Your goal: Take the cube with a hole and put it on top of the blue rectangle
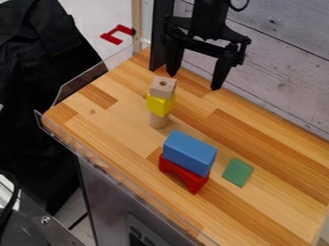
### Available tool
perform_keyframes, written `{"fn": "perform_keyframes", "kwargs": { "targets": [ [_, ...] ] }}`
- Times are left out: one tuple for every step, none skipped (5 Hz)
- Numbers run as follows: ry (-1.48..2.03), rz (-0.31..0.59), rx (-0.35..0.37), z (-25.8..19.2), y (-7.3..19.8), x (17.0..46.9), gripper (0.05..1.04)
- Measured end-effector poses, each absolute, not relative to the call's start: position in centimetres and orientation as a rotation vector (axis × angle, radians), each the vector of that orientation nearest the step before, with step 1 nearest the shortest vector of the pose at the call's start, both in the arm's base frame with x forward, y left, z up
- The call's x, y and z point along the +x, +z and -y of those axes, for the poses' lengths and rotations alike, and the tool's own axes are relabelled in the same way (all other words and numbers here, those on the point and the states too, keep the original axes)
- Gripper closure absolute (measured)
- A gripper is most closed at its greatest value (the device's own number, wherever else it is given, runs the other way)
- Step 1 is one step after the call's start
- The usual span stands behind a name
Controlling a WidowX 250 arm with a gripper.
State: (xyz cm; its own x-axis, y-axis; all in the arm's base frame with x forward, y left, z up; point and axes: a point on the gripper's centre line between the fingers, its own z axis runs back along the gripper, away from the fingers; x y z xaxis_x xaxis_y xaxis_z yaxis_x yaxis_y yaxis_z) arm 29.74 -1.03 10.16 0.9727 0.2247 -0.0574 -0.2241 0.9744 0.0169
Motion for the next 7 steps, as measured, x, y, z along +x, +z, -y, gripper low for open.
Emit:
{"fn": "perform_keyframes", "kwargs": {
  "targets": [
    [0.227, -0.097, 0.015, 1.0, 9.2, 29.4, 0.083],
    [0.241, -0.128, 0.018, 0.5, 8.9, 29.1, 0.083],
    [0.279, -0.151, 0.021, -0.1, 9.1, 29.0, 0.083],
    [0.285, -0.139, 0.026, -0.3, 9.1, 29.2, 0.083],
    [0.296, -0.131, 0.023, -1.0, 9.1, 29.2, 0.083],
    [0.311, -0.120, 0.019, -1.8, 9.1, 29.4, 0.083],
    [0.338, -0.126, 0.010, -3.0, 8.7, 29.0, 0.083]
  ]
}}
